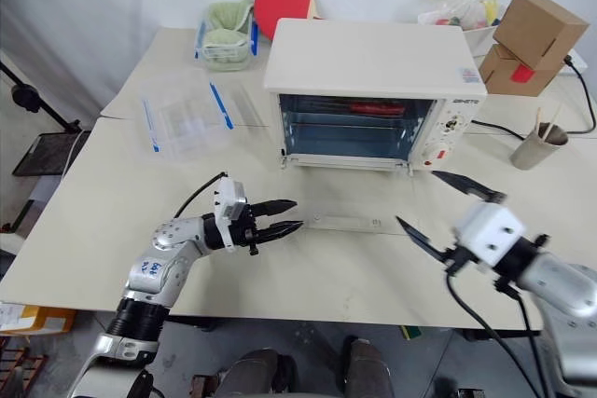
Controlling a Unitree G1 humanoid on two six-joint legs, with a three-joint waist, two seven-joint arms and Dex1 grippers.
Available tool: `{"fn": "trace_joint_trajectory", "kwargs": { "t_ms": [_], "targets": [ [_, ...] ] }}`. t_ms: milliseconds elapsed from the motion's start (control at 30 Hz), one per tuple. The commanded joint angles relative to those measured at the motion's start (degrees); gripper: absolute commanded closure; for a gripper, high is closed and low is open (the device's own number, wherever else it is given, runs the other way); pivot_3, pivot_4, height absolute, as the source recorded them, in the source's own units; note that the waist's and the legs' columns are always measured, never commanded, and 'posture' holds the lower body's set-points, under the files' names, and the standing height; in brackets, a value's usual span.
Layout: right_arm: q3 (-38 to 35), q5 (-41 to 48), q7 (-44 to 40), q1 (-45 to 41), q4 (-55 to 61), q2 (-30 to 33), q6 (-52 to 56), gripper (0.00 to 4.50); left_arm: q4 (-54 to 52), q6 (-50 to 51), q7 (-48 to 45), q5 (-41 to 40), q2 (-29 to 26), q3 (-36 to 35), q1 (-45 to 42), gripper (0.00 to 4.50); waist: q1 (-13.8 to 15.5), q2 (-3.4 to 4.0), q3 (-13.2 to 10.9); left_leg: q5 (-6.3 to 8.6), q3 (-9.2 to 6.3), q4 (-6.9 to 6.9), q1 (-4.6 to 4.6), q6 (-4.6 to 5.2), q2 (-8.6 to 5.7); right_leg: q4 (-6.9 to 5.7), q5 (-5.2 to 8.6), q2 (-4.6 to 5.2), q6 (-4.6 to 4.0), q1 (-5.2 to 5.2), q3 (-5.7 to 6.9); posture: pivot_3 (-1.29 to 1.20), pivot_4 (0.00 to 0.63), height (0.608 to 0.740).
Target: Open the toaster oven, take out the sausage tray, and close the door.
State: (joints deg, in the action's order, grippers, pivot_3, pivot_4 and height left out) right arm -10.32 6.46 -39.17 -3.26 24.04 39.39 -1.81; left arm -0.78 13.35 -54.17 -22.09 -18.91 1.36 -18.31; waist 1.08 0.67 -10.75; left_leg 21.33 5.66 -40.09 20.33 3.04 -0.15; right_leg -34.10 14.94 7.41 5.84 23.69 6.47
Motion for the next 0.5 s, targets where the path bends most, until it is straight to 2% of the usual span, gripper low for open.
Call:
{"fn": "trace_joint_trajectory", "kwargs": {
  "t_ms": [33,100,133,267,433,500],
  "targets": [
    [6.9,-10.6,5.8,-7.9,-3.1,-1.8,1.4,0.00,-8.0,0.2,2.1,-4.1,-0.6,-3.8,3.2,0.74,0.0,-0.02,0.0,0.00,-0.02,-0.01,0.02,0.00,-0.01,0.01,0.00,0.02,0.00,0.00,0.02,0.00,0.150,0.740],
    [11.2,-15.3,8.0,-13.1,-7.0,-3.7,-1.5,0.00,-11.2,-0.2,2.8,-5.2,-1.1,-5.3,5.7,0.11,0.0,-0.02,0.0,0.00,-0.07,-0.02,0.03,0.00,-0.03,0.02,0.00,0.04,0.00,-0.02,0.07,0.00,0.150,0.740],
    [13.5,-17.9,9.6,-15.8,-9.5,-5.0,-2.2,0.00,-12.8,-0.5,2.8,-5.6,-1.6,-5.8,7.2,0.05,0.0,-0.01,0.0,0.00,-0.08,-0.02,0.03,0.00,-0.04,0.01,0.00,0.03,0.00,-0.02,0.09,0.00,0.150,0.740],
    [22.0,-29.8,15.4,-26.7,-20.4,-9.3,-2.6,0.00,-16.2,-2.0,5.5,-4.9,-2.1,-7.2,11.7,0.05,-1.2,-0.01,0.0,-0.02,-0.08,0.00,0.06,0.00,-0.06,0.01,0.00,0.01,0.01,-0.02,0.16,0.00,0.150,0.740],
    [27.8,-38.9,21.3,-38.1,-35.9,-12.0,-2.9,0.00,-17.1,-3.9,8.4,-4.7,-1.1,-7.3,13.9,0.05,-1.4,-0.01,0.0,-0.05,-0.15,-0.01,0.10,0.00,-0.06,-0.01,0.00,-0.02,0.00,-0.03,0.25,0.00,0.150,0.740],
    [28.4,-39.9,23.9,-41.0,-40.4,-12.5,-5.2,0.00,-16.9,-4.7,8.4,-4.6,-1.1,-6.9,14.3,0.05,-1.4,-0.01,0.0,-0.06,-0.21,0.00,0.12,0.01,-0.07,0.00,0.00,-0.02,0.00,-0.03,0.32,0.00,0.150,0.740]
  ]
}}
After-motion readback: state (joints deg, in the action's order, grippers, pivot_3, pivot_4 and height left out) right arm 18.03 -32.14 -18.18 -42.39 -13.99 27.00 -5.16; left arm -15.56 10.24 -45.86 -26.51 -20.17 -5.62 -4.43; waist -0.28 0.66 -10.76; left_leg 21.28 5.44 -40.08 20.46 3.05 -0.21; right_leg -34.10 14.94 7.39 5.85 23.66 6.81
